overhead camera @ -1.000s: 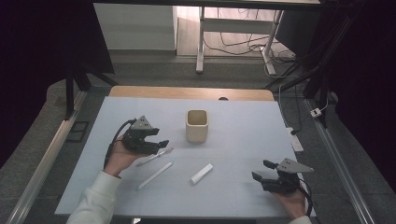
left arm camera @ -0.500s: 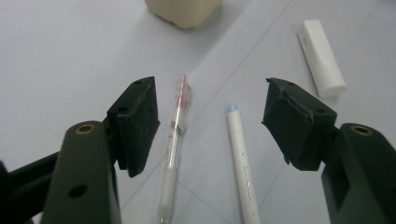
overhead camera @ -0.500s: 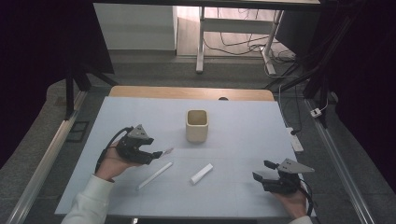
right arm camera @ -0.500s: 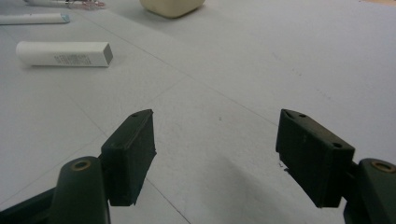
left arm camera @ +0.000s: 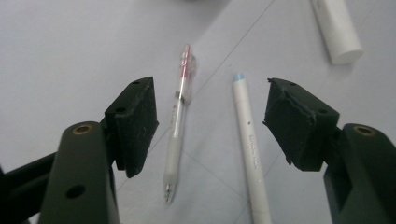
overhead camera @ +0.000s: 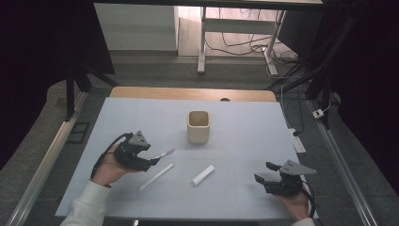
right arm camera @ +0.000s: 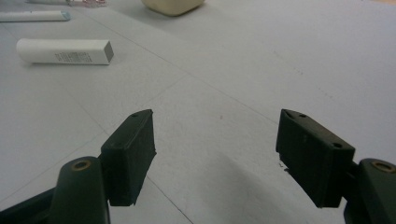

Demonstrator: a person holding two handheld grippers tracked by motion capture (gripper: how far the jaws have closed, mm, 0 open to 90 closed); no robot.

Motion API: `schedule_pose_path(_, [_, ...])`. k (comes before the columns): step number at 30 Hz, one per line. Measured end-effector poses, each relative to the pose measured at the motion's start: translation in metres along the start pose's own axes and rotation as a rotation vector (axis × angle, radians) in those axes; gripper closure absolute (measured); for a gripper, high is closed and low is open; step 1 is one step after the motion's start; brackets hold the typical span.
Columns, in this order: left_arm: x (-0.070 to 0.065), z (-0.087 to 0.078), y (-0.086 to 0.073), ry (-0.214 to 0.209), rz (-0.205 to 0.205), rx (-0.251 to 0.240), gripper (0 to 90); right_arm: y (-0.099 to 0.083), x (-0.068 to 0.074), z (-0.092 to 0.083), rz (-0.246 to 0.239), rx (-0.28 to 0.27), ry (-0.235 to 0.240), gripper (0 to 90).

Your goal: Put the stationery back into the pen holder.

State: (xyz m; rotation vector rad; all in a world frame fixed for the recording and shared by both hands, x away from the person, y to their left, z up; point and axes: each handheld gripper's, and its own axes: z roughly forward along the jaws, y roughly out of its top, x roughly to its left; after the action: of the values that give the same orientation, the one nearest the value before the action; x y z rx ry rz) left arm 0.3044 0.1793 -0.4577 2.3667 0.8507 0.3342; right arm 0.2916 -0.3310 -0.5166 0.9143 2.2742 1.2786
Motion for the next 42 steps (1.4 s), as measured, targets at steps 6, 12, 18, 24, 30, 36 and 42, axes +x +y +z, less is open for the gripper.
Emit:
schedule_pose_path(6, [-0.003,0.003,0.002,0.013,0.027,0.032,33.8,0.000,0.000,0.000,-0.002,0.002,-0.006,27.8])
schedule_pose_path(12, [-0.001,0.008,-0.001,0.033,0.040,0.090,33.9,0.000,0.000,0.001,-0.005,0.008,-0.005,27.8])
schedule_pose_path(18, [0.001,0.014,-0.004,0.035,0.031,0.136,33.9,0.000,0.001,0.000,-0.005,0.009,-0.007,27.8])
schedule_pose_path(24, [0.004,0.019,-0.007,0.040,0.009,0.171,33.9,0.000,0.000,-0.001,-0.004,0.002,-0.006,27.8])
schedule_pose_path(30, [0.010,0.024,-0.013,0.036,-0.023,0.195,33.7,0.001,0.000,0.001,-0.003,0.001,-0.003,27.8])
schedule_pose_path(36, [0.017,0.028,-0.019,0.049,-0.051,0.222,34.1,0.002,0.000,0.002,-0.004,0.000,0.005,27.8])
schedule_pose_path(42, [0.016,0.035,-0.019,0.054,-0.052,0.238,35.0,0.002,0.000,0.003,-0.005,0.006,0.007,27.7])
